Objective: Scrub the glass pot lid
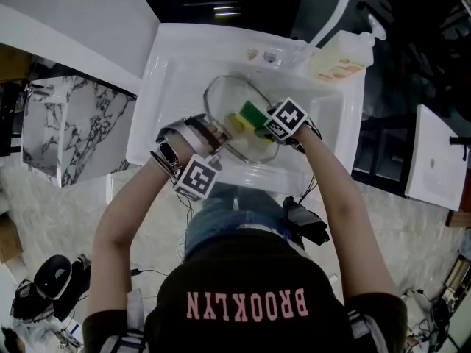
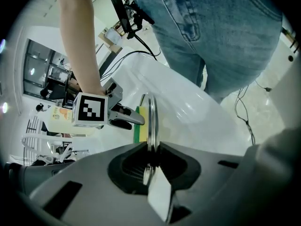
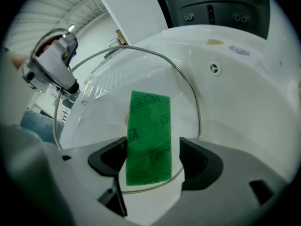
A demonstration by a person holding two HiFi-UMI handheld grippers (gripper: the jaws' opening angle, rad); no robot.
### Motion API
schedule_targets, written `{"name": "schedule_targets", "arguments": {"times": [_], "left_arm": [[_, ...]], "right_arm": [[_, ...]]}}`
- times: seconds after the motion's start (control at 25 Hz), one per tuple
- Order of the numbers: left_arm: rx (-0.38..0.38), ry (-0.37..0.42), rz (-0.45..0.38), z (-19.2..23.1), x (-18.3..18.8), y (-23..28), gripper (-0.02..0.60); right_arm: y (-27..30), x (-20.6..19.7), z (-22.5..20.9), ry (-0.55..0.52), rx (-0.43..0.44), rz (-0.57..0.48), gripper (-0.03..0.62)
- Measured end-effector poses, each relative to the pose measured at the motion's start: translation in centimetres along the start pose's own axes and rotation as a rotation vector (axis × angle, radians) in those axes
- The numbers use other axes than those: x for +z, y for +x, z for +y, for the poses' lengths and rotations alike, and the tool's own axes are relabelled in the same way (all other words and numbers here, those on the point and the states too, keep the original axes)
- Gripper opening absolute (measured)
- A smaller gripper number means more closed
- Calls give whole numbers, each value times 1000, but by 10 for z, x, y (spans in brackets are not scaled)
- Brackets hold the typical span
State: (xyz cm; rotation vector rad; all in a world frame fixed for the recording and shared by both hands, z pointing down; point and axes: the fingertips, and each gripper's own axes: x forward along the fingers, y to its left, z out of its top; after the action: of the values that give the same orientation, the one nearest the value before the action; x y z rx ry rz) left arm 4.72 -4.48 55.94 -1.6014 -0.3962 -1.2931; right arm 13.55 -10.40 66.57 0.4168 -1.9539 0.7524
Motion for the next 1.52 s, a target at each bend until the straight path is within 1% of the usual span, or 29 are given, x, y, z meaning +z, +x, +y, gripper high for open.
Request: {"name": "schedule_targets", "arguments": {"times": [0.08, 0.32, 0.4, 0.44, 0.56, 0.64, 0.76, 0.8, 0.92, 1.0, 1.08, 1.16, 1.28, 1.4, 1.48, 1.52], "left_arm": [[-1, -2, -3, 1, 1, 0, 48], [-9, -15, -9, 2, 3, -1, 48], [-14, -18, -8, 2, 3, -2, 48], [-16, -18, -5, 3, 3, -2, 48], [-19, -19, 1, 3, 1, -2, 48], [-20, -28, -6, 3, 3, 0, 48], [-12, -67, -31, 4, 11, 2, 48], [-14, -61, -23, 4, 9, 3, 48], [-16, -40, 4, 2, 4, 4, 48], [-3, -54, 3, 4, 5, 2, 48], [24, -108, -26, 8, 12, 0, 48], [35, -120, -33, 10, 15, -3, 48], [41, -126, -30, 9, 18, -6, 48], [39, -177, -58, 6, 24, -8, 48], [42, -156, -46, 4, 24, -7, 48], [49, -121, -27, 3, 20, -6, 48]], "right_arm": [[3, -2, -4, -3, 22, 5, 314], [12, -6, -3, 45, 185, -20, 319], [15, -9, -4, 59, 218, -24, 319], [16, -12, -7, 64, 216, -14, 318], [17, -25, -23, 70, 175, 26, 302], [17, -27, -29, 99, 160, 21, 299], [14, -28, -34, 131, 131, 9, 296], [11, -27, -36, 138, 122, -3, 296], [-6, -24, -45, 163, 84, -64, 295], [-22, -21, -48, 179, 67, -123, 295], [-43, -10, -44, 201, 82, -210, 295], [-65, 4, -34, 207, 104, -299, 295], [-89, 27, -12, 166, 134, -384, 295], [-104, 54, 13, 122, 166, -452, 296], [-108, 69, 31, 104, 185, -485, 296], [-107, 76, 40, 92, 193, -491, 296]]}}
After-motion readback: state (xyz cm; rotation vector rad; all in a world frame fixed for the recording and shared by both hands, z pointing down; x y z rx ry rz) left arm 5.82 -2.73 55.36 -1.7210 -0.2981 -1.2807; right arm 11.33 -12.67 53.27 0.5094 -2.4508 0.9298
